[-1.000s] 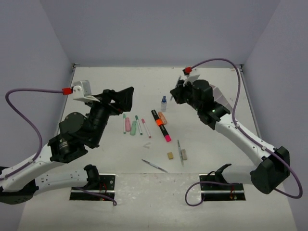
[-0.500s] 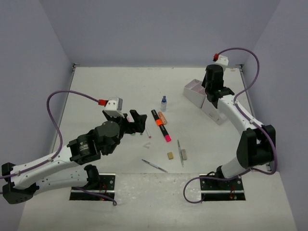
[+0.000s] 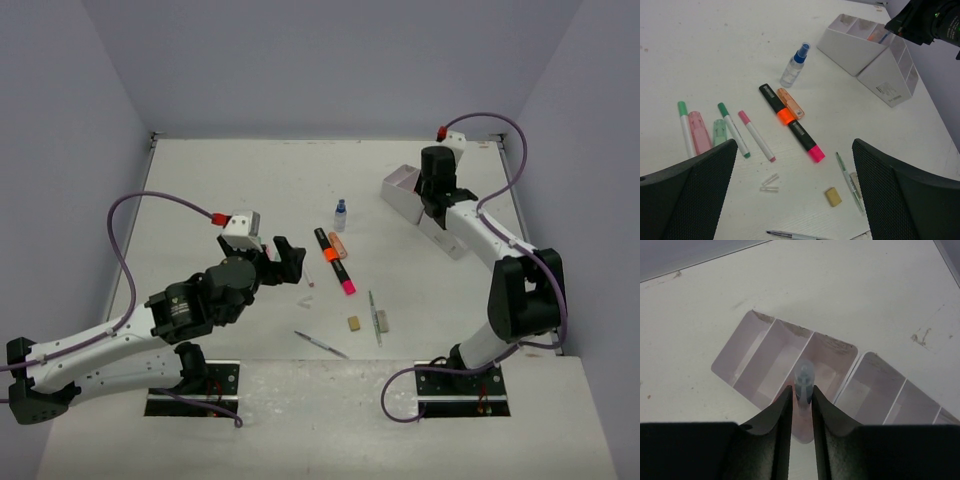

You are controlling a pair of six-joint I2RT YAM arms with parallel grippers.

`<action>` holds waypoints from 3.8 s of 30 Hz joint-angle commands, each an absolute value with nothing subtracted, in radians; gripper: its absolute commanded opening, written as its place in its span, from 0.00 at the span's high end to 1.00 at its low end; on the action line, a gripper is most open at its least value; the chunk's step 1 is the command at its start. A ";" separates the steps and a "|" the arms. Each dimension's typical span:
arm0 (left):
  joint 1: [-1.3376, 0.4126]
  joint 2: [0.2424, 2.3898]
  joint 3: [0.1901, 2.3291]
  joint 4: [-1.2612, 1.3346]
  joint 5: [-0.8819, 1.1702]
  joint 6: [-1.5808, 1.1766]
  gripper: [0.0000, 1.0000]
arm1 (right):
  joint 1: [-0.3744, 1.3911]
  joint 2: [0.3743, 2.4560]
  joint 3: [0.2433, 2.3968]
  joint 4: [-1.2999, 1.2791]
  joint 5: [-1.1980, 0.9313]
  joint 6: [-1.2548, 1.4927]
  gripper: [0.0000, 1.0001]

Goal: Sort the stationery into containers
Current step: Place the pen in the storage box, then pick up the pen from the center of the board, then close the pen cap on the pen.

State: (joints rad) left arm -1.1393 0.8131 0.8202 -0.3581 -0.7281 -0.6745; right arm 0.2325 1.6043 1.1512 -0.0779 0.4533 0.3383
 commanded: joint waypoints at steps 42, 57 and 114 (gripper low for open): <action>-0.965 0.994 0.793 -0.699 -0.744 -0.993 0.00 | 0.789 1.421 0.839 -0.545 0.158 0.578 0.76; -0.965 0.977 0.769 -0.677 -0.723 -0.972 0.00 | 0.813 1.491 0.808 -0.526 0.153 0.608 0.76; -1.017 1.536 1.009 -0.828 -0.436 -1.507 0.82 | 0.950 1.097 0.785 -0.803 0.344 0.736 1.00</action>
